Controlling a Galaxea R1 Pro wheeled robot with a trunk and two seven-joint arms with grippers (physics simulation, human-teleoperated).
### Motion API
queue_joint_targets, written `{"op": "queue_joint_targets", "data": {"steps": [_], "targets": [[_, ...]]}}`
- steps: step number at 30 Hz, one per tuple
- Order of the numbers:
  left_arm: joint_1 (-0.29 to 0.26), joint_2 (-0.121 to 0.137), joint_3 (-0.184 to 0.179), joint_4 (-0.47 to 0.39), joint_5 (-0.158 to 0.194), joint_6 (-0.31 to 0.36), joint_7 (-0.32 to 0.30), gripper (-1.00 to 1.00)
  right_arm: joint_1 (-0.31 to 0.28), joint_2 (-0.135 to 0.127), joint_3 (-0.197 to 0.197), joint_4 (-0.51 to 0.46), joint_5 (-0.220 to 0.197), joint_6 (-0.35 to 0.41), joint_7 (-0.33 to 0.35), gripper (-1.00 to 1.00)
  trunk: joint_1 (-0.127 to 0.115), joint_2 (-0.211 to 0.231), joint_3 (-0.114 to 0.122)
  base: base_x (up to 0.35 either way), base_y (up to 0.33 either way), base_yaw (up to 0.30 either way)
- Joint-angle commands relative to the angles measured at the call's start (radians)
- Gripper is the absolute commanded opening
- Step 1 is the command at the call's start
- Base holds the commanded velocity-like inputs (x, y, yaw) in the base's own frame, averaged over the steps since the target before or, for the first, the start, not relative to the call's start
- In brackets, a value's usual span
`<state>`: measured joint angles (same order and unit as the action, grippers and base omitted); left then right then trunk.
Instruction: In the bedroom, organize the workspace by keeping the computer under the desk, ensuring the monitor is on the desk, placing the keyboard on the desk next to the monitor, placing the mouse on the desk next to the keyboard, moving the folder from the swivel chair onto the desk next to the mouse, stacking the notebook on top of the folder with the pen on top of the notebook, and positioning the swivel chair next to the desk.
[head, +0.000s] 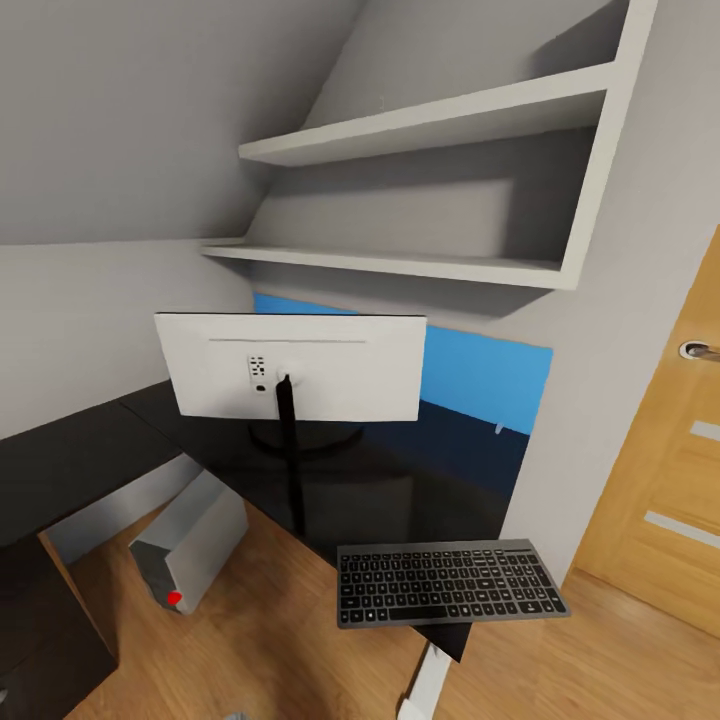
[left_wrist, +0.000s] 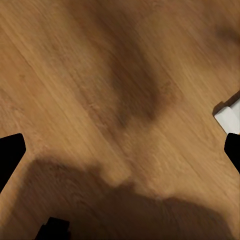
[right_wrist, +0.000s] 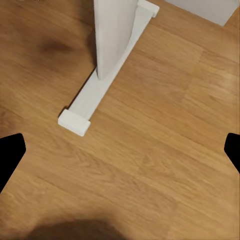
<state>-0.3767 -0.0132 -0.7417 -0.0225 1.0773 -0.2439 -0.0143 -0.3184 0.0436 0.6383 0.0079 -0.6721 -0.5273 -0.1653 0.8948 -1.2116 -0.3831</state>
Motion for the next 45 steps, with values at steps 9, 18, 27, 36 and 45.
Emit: {"op": "queue_joint_targets", "data": {"steps": [9, 18, 27, 36, 45], "targets": [[-0.001, 0.006, -0.008, 0.001, 0.01, -0.004, -0.001, 1.0, -0.001, -0.109, -0.001, -0.006, -0.014, -0.006, 0.062, 1.0, 0.0, -0.001, -0.001, 0.0, 0.0, 0.0], [-0.001, 0.01, -0.007, 0.001, 0.01, -0.005, -0.001, 1.0, -0.001, -0.303, -0.243, -0.016, -0.276, 0.162, 0.541, 1.0, 0.0, -0.001, -0.001, 0.0, 0.0, 0.0], [0.0, 0.01, -0.007, 0.001, 0.011, -0.009, -0.001, 1.0, -0.021, -0.425, -0.271, -0.109, -0.457, 0.439, 0.604, 1.0, 0.0, -0.001, -0.001, 0.0, 0.0, 0.0], [0.0, 0.033, -0.004, 0.001, 0.012, -0.075, 0.0, 1.0, -0.322, -0.522, -0.343, -0.16, -0.559, 0.6, 0.33, 1.0, 0.0, -0.001, -0.001, 0.0, 0.0, 0.0], [-0.001, 0.063, 0.0, 0.001, 0.015, -0.133, 0.008, 1.0, -0.447, -0.536, -0.371, -0.169, -0.572, 0.584, 0.217, 1.0, 0.0, -0.001, -0.001, 0.0, 0.0, 0.0]]}}
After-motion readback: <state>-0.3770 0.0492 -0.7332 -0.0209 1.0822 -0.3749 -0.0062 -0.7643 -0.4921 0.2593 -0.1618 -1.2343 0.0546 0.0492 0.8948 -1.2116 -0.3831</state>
